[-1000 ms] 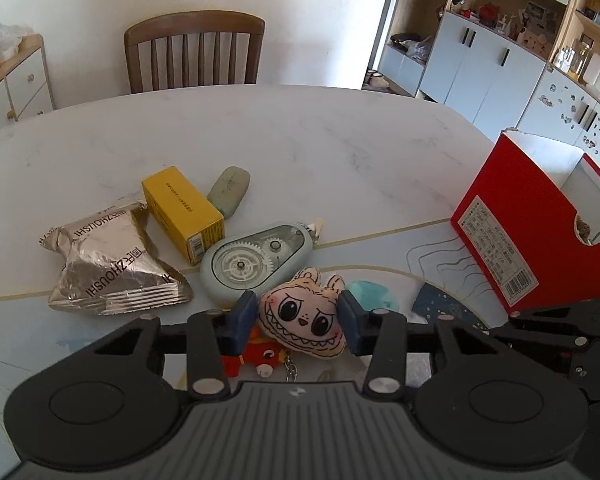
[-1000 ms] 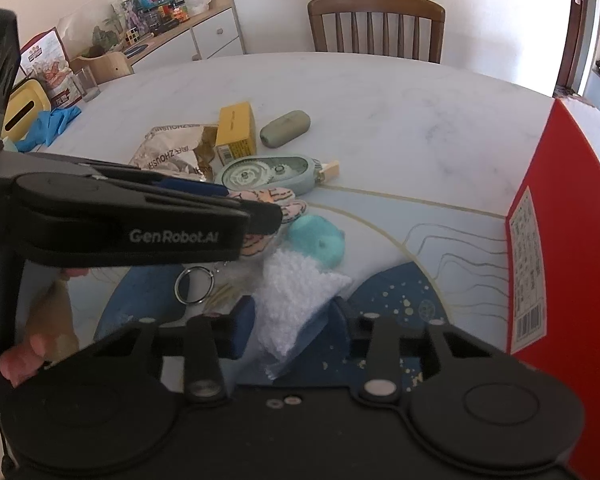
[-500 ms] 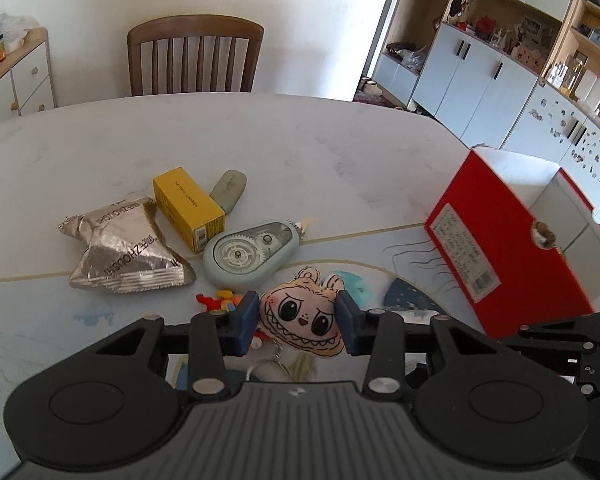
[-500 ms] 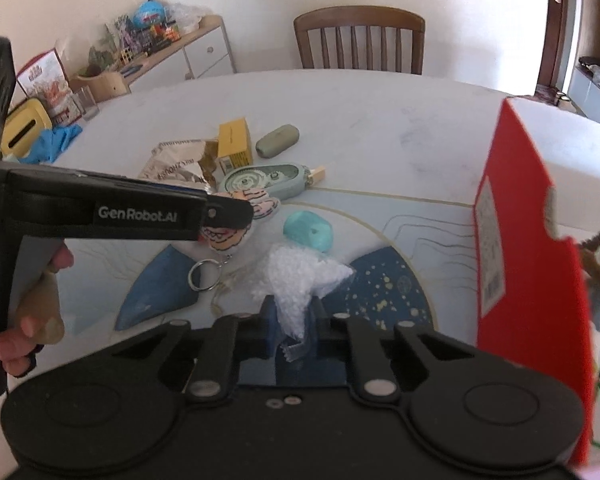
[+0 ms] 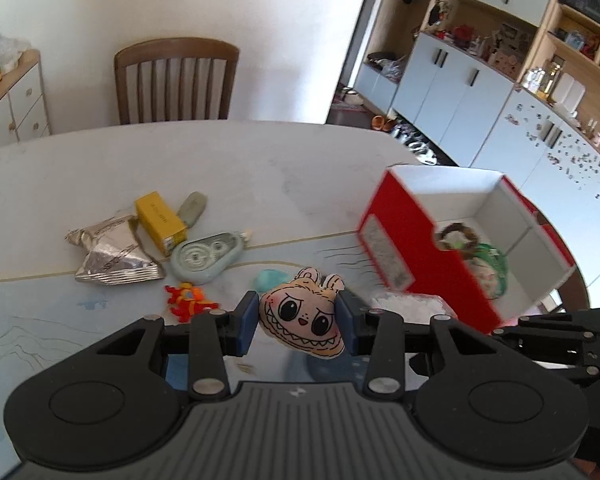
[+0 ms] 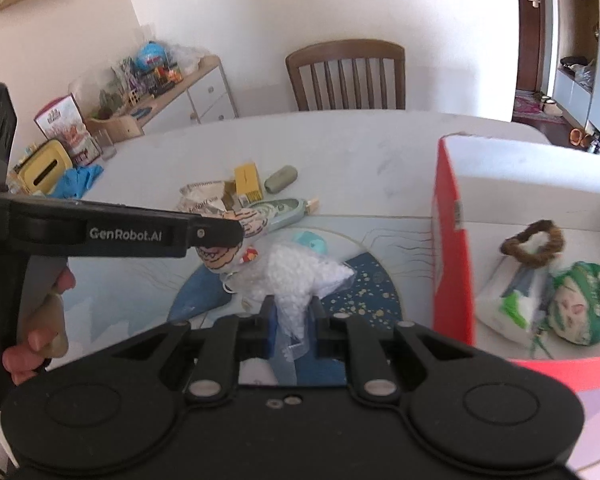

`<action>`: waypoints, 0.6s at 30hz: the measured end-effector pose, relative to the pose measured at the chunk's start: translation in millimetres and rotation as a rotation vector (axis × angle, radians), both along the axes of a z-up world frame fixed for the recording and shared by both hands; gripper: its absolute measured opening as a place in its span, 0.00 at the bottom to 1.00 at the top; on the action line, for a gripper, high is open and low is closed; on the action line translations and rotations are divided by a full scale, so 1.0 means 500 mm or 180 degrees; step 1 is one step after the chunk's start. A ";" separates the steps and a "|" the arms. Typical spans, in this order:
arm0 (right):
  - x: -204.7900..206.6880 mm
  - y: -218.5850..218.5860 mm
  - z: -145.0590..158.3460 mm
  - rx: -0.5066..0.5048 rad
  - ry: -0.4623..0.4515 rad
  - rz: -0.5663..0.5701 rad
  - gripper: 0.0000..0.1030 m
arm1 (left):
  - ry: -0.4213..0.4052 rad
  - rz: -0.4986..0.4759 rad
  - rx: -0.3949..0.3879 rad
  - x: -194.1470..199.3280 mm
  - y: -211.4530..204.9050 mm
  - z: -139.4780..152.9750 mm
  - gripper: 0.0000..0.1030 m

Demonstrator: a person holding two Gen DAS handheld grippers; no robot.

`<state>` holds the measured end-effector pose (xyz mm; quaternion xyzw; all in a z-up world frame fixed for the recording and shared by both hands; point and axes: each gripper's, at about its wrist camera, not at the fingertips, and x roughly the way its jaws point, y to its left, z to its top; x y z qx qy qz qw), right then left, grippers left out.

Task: Organize objects
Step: 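Carry the plush with left tool while right tool carries the bead bag into the shoebox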

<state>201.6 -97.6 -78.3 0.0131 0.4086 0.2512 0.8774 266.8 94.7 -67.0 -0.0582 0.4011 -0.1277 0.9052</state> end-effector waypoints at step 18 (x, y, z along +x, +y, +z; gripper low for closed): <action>-0.031 -0.218 0.087 0.0089 -0.0226 -0.0194 0.13 | -0.0186 -0.0284 0.0047 -0.048 -0.231 0.080 0.39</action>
